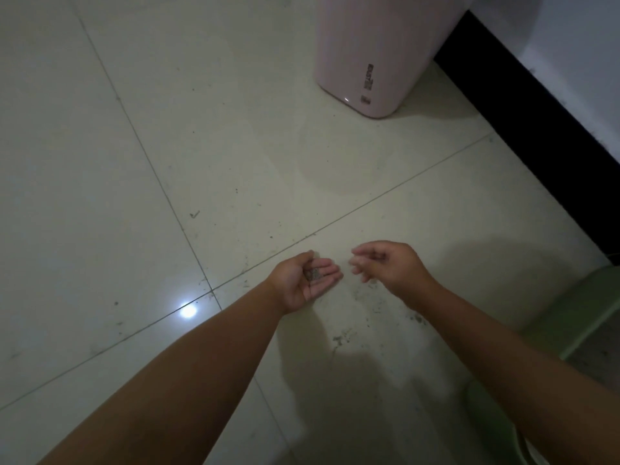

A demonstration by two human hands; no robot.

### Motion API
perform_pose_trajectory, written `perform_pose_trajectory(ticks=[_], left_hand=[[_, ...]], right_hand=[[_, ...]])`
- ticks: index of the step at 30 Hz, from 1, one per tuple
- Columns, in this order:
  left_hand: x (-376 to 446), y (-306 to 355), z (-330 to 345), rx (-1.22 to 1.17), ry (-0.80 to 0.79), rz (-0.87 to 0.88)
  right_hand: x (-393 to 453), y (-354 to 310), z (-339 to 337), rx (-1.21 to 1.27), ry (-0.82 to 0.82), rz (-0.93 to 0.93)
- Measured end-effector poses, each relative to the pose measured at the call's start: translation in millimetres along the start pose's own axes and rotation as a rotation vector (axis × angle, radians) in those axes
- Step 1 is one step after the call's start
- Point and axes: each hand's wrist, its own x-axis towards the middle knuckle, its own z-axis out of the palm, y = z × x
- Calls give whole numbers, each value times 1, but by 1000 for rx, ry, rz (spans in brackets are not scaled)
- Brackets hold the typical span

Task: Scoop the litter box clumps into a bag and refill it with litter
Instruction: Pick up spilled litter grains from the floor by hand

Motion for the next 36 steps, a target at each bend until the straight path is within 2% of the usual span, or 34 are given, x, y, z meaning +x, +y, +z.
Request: perform_pose_trajectory(ticks=[2,6,8,11,13,18,25,28,32,36], left_hand=[[-2,1,0,-20,1,-20],[-4,3,-2,-57,-17,-48],[-3,2,-2,-73,-27,-41],[-2,2,-3,-90,-40,-25],[-1,2,-4,-82,-49,-21],[1,2,-5,-58,-93,-10],[-3,2,-3,-10,-74,-9],[-3,1,-3,-12,-63,-13],[0,1,-4,-12,-60,-7],[-2,1,-1,-11,-27,-10]], right_hand=[[-4,0,1,-82,-28,-37],[1,21,-16,-483,299,-130],[5,31,-22,-715,375,-292],[4,42,-23,-944,231,-577],[3,46,-19,-1054,120,-658],[9,50,-14,-1041,109,-728],[22,44,-35,-1082,228,-637],[13,40,-28,-1037,173,-784],[1,54,-12,-1100,-4,-998],[9,64,-18,-1158,9,-987]])
